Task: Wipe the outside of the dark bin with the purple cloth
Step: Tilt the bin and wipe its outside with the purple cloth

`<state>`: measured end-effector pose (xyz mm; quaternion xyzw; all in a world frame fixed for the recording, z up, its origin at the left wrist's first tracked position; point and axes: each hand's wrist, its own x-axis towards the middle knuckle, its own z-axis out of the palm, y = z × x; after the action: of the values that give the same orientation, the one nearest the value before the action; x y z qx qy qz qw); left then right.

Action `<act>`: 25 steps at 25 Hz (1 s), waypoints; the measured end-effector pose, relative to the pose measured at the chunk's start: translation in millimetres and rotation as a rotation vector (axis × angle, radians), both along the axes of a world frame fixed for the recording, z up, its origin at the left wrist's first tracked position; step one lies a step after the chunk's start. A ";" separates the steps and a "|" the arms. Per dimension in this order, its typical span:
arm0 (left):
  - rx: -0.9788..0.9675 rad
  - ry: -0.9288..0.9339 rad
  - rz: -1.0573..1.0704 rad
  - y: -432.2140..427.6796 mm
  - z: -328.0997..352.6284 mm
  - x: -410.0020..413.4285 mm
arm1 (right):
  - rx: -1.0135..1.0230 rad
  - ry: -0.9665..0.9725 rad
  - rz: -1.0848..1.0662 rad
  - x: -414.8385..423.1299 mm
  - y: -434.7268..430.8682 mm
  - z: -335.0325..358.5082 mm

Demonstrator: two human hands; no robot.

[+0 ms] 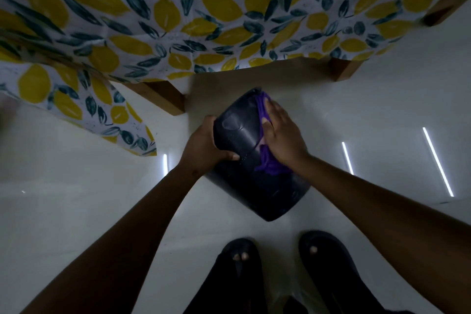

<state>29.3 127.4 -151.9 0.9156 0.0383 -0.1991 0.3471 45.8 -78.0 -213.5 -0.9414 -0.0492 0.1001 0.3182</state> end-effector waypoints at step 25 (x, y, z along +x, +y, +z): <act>-0.115 0.011 0.115 11.5 0.8 -16.7 | 0.116 0.008 -0.032 -18.9 -1.0 -3.7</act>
<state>12.5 138.8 -151.1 0.8893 0.0811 -0.1859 0.4099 27.0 -79.0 -217.1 -0.9216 -0.0385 0.0955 0.3742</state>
